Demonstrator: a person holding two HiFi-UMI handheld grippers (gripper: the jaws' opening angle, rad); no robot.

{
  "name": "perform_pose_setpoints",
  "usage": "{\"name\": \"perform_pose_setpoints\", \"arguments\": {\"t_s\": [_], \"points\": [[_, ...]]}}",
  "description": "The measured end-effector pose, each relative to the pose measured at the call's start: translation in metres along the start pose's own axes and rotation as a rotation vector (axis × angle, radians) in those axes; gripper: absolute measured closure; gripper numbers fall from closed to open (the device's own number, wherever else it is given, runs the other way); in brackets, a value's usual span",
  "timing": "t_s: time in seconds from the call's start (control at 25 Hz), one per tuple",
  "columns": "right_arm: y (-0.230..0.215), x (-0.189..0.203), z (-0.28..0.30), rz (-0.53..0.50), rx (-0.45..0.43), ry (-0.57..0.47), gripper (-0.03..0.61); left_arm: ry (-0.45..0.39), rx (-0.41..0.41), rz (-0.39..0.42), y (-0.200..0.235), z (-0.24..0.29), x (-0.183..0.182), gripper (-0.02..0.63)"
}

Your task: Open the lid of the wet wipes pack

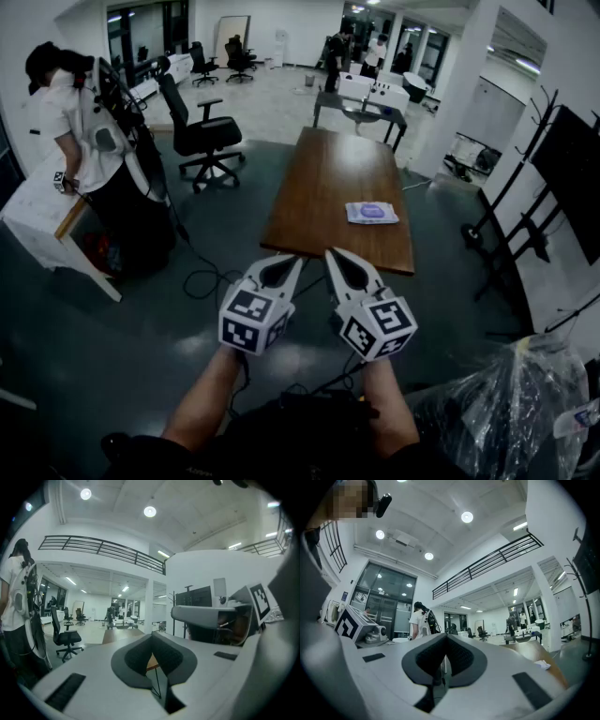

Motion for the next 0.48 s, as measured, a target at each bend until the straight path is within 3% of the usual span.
{"name": "perform_pose_setpoints", "arguments": {"t_s": [0.48], "points": [[0.0061, 0.0056, -0.0010, -0.005, -0.002, -0.001, 0.568, -0.006, 0.010, 0.003, 0.0002, -0.0053, 0.0014, 0.611]]}}
Point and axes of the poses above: the fingertips, and each gripper's own axes: z forward along the fingers, y to its left, x out of its underside, the point moved 3 cm from there along -z, backward along the fingers, and after that the axes turned 14 degrees about -y, right-handed, at the moved point
